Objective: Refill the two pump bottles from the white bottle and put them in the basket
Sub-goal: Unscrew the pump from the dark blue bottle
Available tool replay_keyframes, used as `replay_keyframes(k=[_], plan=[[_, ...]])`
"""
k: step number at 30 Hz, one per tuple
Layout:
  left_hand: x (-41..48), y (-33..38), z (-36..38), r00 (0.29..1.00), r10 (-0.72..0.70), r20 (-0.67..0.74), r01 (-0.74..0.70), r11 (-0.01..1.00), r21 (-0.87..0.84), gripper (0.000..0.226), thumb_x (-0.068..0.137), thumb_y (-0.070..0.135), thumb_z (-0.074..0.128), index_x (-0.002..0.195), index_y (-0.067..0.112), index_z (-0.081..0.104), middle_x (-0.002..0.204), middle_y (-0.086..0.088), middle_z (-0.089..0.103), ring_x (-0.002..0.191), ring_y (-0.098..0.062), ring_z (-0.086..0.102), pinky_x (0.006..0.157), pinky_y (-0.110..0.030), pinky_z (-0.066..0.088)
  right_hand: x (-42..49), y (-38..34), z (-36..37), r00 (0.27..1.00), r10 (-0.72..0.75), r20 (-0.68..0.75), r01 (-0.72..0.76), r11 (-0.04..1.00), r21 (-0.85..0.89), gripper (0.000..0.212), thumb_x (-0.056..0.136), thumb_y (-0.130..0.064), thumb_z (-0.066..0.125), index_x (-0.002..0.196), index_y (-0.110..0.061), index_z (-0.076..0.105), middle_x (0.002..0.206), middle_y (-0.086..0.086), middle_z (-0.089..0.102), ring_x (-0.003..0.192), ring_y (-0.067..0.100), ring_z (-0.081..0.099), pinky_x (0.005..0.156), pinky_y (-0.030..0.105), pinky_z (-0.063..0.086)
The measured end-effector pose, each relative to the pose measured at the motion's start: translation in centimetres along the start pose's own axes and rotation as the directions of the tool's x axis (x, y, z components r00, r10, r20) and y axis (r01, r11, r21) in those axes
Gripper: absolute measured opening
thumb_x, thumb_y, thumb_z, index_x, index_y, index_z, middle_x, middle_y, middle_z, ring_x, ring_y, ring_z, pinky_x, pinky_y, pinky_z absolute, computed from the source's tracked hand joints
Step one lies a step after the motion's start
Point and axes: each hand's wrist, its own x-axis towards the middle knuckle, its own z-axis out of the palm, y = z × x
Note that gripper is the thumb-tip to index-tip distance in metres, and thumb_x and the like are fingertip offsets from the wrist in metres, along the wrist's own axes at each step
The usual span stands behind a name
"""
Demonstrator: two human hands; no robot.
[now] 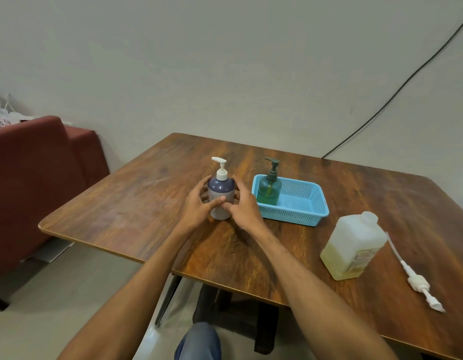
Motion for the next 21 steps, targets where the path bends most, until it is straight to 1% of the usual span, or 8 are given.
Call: replay_keyframes(k=[2, 6, 8, 10, 13, 16, 17, 21], plan=[[-0.2, 0.7, -0.1, 0.999, 0.032, -0.012, -0.032, 0.999, 0.001, 0.075, 0.083, 0.027, 0.08, 0.148, 0.016, 0.044, 0.142, 0.0, 0.056, 0.123, -0.011, 0.057, 0.104, -0.032, 0.051, -0.2, -0.5, -0.5, 0.999, -0.018, -0.03, 0.019, 1.0, 0.024, 0.073, 0.086, -0.011, 0.073, 0.149, -0.028, 0.04, 0.145, -0.004, 0.053, 0.127, 0.011, 0.053, 0.106, 0.039, 0.049], [-1.2, 3.4, 0.2, 0.996, 0.087, -0.034, -0.088, 0.996, -0.028, 0.075, 0.08, 0.027, 0.082, 0.146, 0.016, 0.047, 0.136, 0.004, 0.059, 0.117, 0.0, 0.059, 0.092, -0.012, 0.05, -1.8, -1.8, -2.7, 0.992, -0.095, -0.077, 0.098, 0.994, 0.037, 0.068, 0.087, -0.013, 0.076, 0.147, -0.024, 0.045, 0.142, -0.003, 0.055, 0.125, 0.01, 0.054, 0.097, 0.021, 0.049], [-2.3, 4.9, 0.7, 0.995, 0.102, -0.023, -0.103, 0.993, -0.057, 0.074, 0.08, 0.025, 0.083, 0.144, 0.016, 0.048, 0.134, 0.005, 0.06, 0.114, 0.001, 0.06, 0.091, -0.012, 0.05, -3.3, -2.2, -4.2, 0.988, -0.12, -0.1, 0.122, 0.992, 0.017, 0.068, 0.087, -0.016, 0.077, 0.147, -0.023, 0.045, 0.143, -0.004, 0.053, 0.126, 0.009, 0.051, 0.091, 0.011, 0.046], [-3.5, 6.0, 1.7, 0.993, 0.114, 0.009, -0.113, 0.989, -0.09, 0.073, 0.079, 0.024, 0.084, 0.143, 0.017, 0.048, 0.135, 0.004, 0.061, 0.115, -0.004, 0.062, 0.094, -0.02, 0.053, -4.9, -2.1, -5.7, 0.985, -0.124, -0.122, 0.124, 0.992, -0.01, 0.069, 0.087, -0.018, 0.077, 0.147, -0.024, 0.044, 0.145, -0.004, 0.051, 0.126, 0.006, 0.047, 0.088, 0.008, 0.042], [-5.6, 7.1, 4.0, 0.99, 0.123, 0.07, -0.115, 0.988, -0.1, 0.073, 0.079, 0.026, 0.084, 0.143, 0.018, 0.049, 0.136, 0.003, 0.06, 0.118, -0.009, 0.062, 0.097, -0.027, 0.055, -7.9, -0.9, -7.7, 0.985, -0.072, -0.154, 0.075, 0.997, 0.013, 0.071, 0.087, -0.021, 0.077, 0.148, -0.03, 0.042, 0.15, -0.005, 0.046, 0.129, 0.01, 0.045, 0.09, 0.012, 0.043], [-7.3, 7.5, 6.6, 0.988, 0.108, 0.108, -0.097, 0.99, -0.098, 0.074, 0.078, 0.03, 0.084, 0.142, 0.018, 0.049, 0.137, 0.002, 0.059, 0.119, -0.012, 0.061, 0.099, -0.031, 0.054, -10.6, 0.5, -9.2, 0.984, -0.014, -0.177, 0.021, 0.999, 0.039, 0.072, 0.087, -0.024, 0.077, 0.148, -0.034, 0.04, 0.152, -0.007, 0.043, 0.136, 0.016, 0.044, 0.103, 0.033, 0.05], [-7.9, 7.6, 7.3, 0.988, 0.101, 0.118, -0.09, 0.991, -0.096, 0.075, 0.078, 0.03, 0.084, 0.142, 0.018, 0.049, 0.138, 0.002, 0.059, 0.12, -0.012, 0.06, 0.099, -0.03, 0.054, -11.3, 0.9, -9.7, 0.983, 0.0, -0.182, 0.007, 0.999, 0.04, 0.072, 0.087, -0.024, 0.077, 0.148, -0.035, 0.04, 0.152, -0.008, 0.043, 0.137, 0.017, 0.044, 0.104, 0.039, 0.051], [-9.6, 7.6, 9.5, 0.986, 0.065, 0.153, -0.051, 0.994, -0.092, 0.083, 0.072, 0.039, 0.083, 0.143, 0.017, 0.047, 0.136, 0.006, 0.057, 0.122, -0.011, 0.058, 0.1, -0.028, 0.052, -13.2, 2.2, -10.6, 0.981, 0.051, -0.185, -0.045, 0.998, 0.037, 0.071, 0.087, -0.02, 0.076, 0.147, -0.035, 0.041, 0.152, -0.011, 0.044, 0.138, 0.017, 0.045, 0.106, 0.048, 0.05]])
